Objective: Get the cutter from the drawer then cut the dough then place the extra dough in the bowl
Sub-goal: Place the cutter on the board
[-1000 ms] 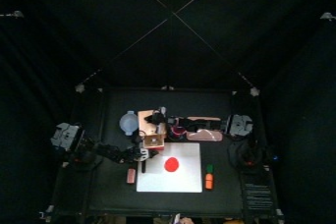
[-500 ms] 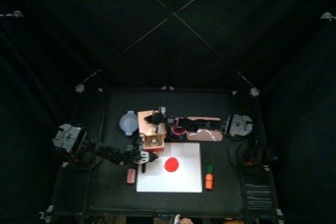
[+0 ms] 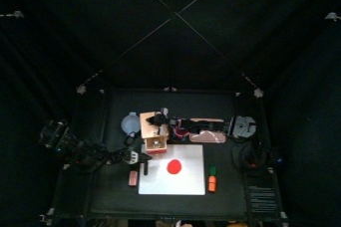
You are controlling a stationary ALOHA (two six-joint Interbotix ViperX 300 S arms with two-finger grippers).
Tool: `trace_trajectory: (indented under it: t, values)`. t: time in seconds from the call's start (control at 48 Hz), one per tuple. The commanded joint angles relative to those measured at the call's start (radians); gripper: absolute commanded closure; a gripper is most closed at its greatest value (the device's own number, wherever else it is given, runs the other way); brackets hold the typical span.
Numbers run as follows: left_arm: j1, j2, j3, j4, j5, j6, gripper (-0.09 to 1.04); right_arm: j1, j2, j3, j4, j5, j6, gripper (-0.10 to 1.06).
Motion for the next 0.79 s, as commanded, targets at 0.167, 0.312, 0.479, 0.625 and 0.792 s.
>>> trace_trajectory:
  t: [0.167,0.312,0.479,0.625,0.792]
  values:
    - [0.089,-0.298,0.112,0.118,-0.061,0.229,0.07,0.044,-0.086,0.017,-0.002,0.02,0.006,1.01]
    - [0.207,-0.387,0.143,0.179,-0.066,0.425,0.07,0.08,-0.141,0.041,0.0,0.046,0.011,1.01]
    - [0.31,-0.443,0.15,0.23,-0.064,0.629,0.07,0.144,-0.23,0.095,0.005,0.091,0.014,0.99]
    - [0.385,-0.456,0.15,0.249,-0.066,0.716,0.07,0.201,-0.296,0.144,0.02,0.167,0.015,0.89]
    - [0.453,-0.457,0.152,0.288,-0.072,0.764,0.07,0.241,-0.327,0.164,0.078,0.255,0.017,0.66]
